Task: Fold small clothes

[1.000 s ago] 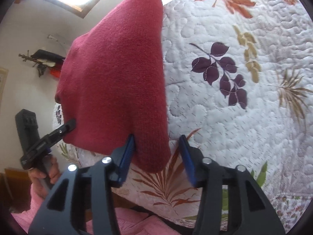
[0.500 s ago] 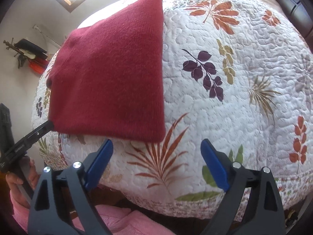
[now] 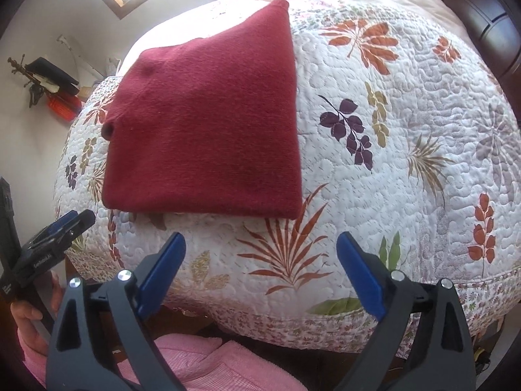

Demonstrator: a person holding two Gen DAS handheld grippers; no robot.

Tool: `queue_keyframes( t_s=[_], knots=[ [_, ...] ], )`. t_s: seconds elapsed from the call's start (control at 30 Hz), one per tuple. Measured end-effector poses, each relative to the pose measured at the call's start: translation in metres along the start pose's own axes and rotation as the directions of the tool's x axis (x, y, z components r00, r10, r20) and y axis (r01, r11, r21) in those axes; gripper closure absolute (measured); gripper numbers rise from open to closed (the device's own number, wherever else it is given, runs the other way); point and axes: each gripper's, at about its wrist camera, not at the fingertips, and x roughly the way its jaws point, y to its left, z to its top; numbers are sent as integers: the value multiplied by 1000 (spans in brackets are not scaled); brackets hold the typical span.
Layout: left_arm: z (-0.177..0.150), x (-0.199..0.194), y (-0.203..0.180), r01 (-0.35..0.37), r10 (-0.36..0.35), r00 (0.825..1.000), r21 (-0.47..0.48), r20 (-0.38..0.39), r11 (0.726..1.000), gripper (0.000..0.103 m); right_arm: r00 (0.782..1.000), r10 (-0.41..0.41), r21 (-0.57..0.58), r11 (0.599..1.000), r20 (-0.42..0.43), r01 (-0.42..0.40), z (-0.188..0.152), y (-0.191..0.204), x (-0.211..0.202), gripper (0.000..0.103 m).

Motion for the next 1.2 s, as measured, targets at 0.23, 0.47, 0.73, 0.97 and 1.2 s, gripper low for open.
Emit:
queue_keyframes(
  t_s=[0.23, 0.47, 0.73, 0.97, 1.2],
  knots=[
    [-1, -16, -2, -34, 34, 999, 14, 23, 999, 8, 1000, -26, -31, 999, 12, 27, -3, 11, -4, 6],
    [-1, -27, -5, -53, 52, 998, 26, 40, 998, 8, 1000, -3, -32, 999, 8, 3, -7, 18, -7, 6],
    [-2, -33, -9, -65, 63, 997, 42, 48, 997, 8, 998, -38, -46, 998, 51, 40, -8, 26, -21, 6],
    [-2, -33, -10, -66, 64, 997, 49, 45, 997, 8, 997, -58, -42, 997, 49, 60, -10, 29, -21, 6],
    [-3, -33, -9, -71, 68, 997, 50, 46, 996, 8, 996, -68, -48, 996, 52, 70, -11, 31, -21, 6]
  ],
)
